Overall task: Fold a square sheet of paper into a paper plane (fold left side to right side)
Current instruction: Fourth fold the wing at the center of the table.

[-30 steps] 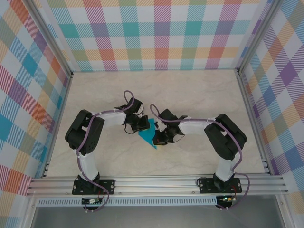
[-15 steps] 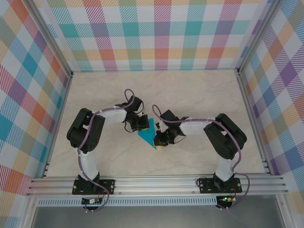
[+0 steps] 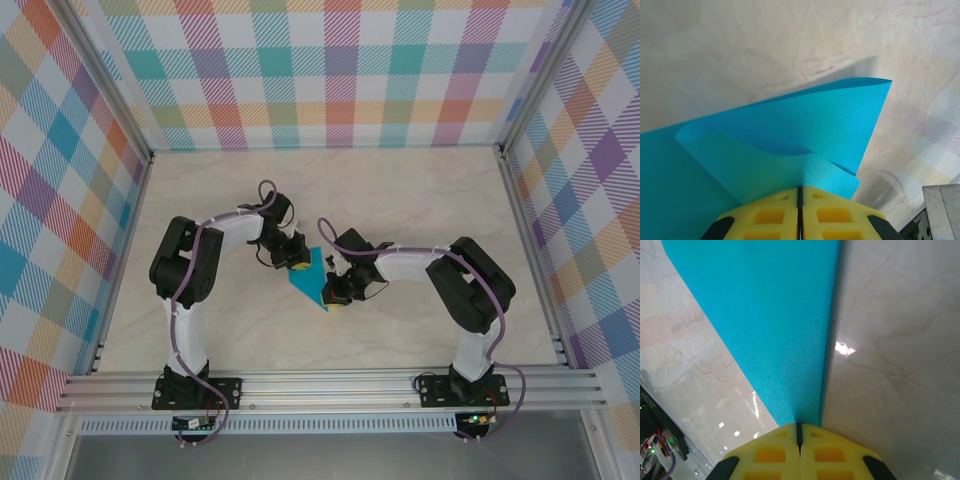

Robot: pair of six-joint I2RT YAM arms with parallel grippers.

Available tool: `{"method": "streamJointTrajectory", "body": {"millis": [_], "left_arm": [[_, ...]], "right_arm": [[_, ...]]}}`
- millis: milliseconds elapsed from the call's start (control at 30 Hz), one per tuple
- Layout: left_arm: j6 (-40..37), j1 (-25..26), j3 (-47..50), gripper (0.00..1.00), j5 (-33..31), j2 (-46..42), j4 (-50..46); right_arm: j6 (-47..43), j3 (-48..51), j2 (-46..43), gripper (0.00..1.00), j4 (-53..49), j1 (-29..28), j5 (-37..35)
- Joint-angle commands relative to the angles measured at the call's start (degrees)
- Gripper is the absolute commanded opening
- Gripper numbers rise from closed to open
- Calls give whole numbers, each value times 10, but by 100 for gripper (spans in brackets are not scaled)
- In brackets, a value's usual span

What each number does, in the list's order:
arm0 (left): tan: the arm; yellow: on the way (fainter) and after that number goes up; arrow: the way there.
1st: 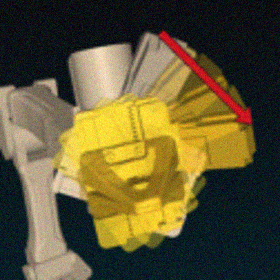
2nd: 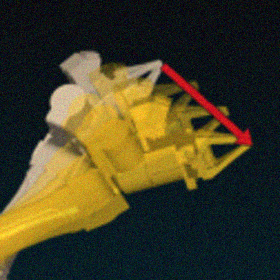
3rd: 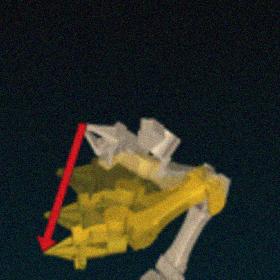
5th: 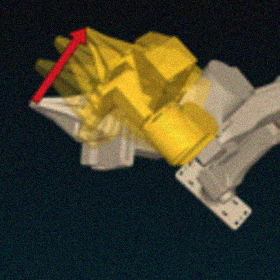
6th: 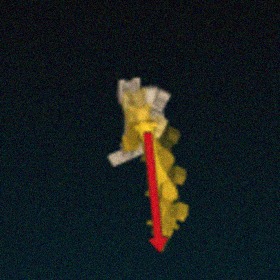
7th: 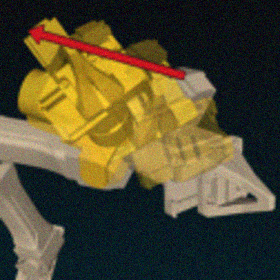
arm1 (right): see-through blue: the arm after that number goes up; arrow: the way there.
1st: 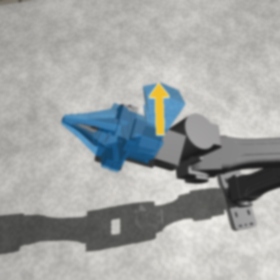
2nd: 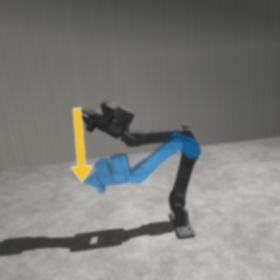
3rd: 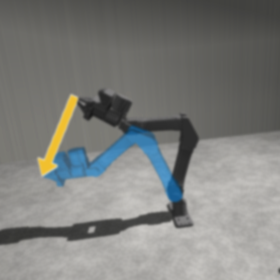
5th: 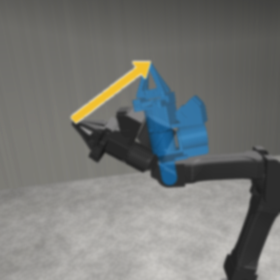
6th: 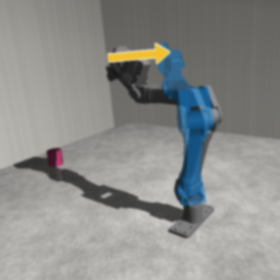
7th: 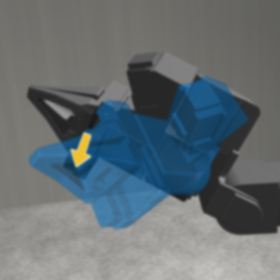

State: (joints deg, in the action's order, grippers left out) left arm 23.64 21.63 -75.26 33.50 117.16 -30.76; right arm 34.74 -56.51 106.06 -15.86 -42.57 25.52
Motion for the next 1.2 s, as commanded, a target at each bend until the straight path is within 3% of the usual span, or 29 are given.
{"method": "streamJointTrajectory", "body": {"millis": [0,733,933,1167], "left_arm": [[-24,-55,-23,10,-131,40,28],[-87,-102,-35,8,-22,-5,85],[-73,-103,-10,9,-23,-105,83],[13,-46,166,7,-29,-261,178]], "right_arm": [[-4,24,40,0,-107,-14,-47],[-12,14,46,0,-106,-17,-45],[-14,9,48,0,-111,-16,-55],[-17,1,53,0,-120,-17,-60]]}}
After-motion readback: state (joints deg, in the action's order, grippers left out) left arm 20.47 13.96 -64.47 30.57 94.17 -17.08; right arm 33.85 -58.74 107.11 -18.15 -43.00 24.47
